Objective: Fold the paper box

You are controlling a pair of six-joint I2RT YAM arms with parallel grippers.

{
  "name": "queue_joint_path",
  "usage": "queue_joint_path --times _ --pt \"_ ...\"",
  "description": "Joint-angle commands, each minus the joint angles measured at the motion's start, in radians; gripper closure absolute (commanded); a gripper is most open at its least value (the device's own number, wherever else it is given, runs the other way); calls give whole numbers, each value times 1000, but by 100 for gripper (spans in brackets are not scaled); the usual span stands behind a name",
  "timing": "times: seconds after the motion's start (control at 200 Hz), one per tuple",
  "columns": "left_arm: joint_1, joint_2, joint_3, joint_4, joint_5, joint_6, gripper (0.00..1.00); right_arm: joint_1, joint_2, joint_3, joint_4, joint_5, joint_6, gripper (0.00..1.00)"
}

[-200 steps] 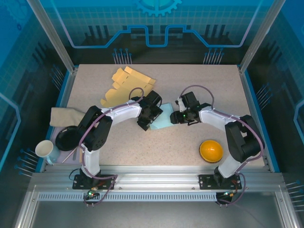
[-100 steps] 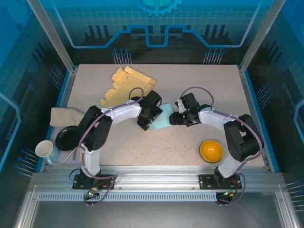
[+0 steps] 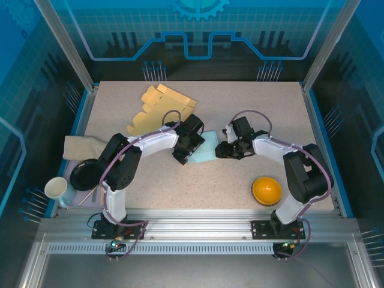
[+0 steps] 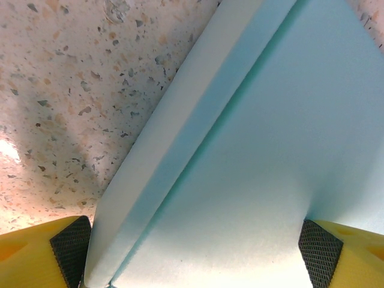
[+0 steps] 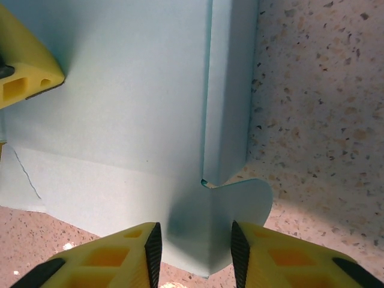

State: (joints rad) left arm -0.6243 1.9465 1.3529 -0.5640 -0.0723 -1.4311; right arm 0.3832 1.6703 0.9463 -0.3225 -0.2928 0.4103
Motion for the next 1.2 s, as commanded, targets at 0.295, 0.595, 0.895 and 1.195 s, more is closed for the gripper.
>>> queue_joint_path --times 0.295,0.595,0.895,1.195 --pt "11 49 -35 -126 -36 11 8 -7 35 -13 1 -40 -4 54" --pt "11 50 -28 -129 -35 13 8 -7 49 17 21 -131 4 57" --pt "12 52 -20 -137 -35 17 8 -9 48 46 -23 -137 -17 62" --pt "12 52 -14 -142 -37 16 8 -10 62 71 -56 -145 -29 62"
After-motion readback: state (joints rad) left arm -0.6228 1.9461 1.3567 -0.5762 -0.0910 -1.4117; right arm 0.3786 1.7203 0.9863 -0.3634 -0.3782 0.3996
